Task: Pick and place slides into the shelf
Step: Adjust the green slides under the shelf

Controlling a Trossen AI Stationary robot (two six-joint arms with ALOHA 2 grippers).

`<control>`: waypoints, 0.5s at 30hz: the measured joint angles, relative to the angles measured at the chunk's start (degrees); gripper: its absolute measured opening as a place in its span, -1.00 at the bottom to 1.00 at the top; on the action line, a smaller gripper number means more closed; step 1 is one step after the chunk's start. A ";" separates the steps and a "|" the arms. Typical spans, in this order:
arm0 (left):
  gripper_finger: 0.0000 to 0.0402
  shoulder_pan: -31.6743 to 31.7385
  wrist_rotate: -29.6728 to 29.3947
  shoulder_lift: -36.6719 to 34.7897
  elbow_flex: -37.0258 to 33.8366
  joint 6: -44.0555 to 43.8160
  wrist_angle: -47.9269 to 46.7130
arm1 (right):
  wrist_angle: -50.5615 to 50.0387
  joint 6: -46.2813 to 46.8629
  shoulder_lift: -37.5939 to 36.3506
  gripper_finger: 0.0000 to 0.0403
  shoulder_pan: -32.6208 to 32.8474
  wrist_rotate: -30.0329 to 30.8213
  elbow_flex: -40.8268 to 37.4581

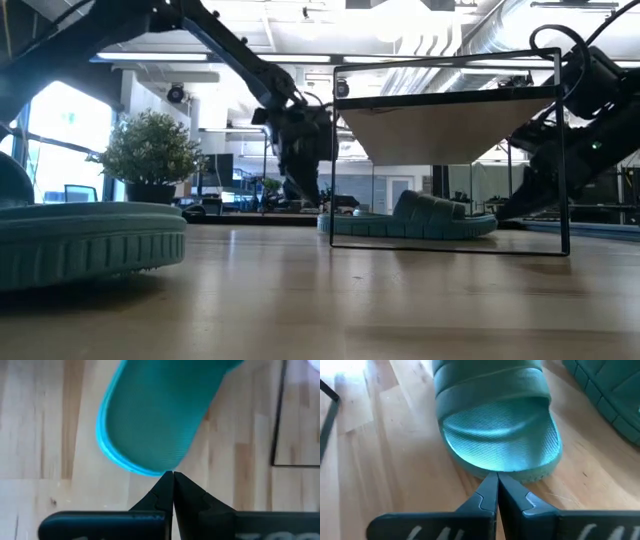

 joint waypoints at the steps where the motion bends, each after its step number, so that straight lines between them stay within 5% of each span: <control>1: -1.00 0.00 -0.45 0.44 0.01 -0.09 -0.38 | 0.47 -0.49 0.02 -1.00 0.00 -0.58 0.00; 15: -1.00 -1.17 -8.94 2.14 1.76 2.53 -2.15 | -1.29 -2.93 0.11 -1.00 -0.02 -6.42 1.79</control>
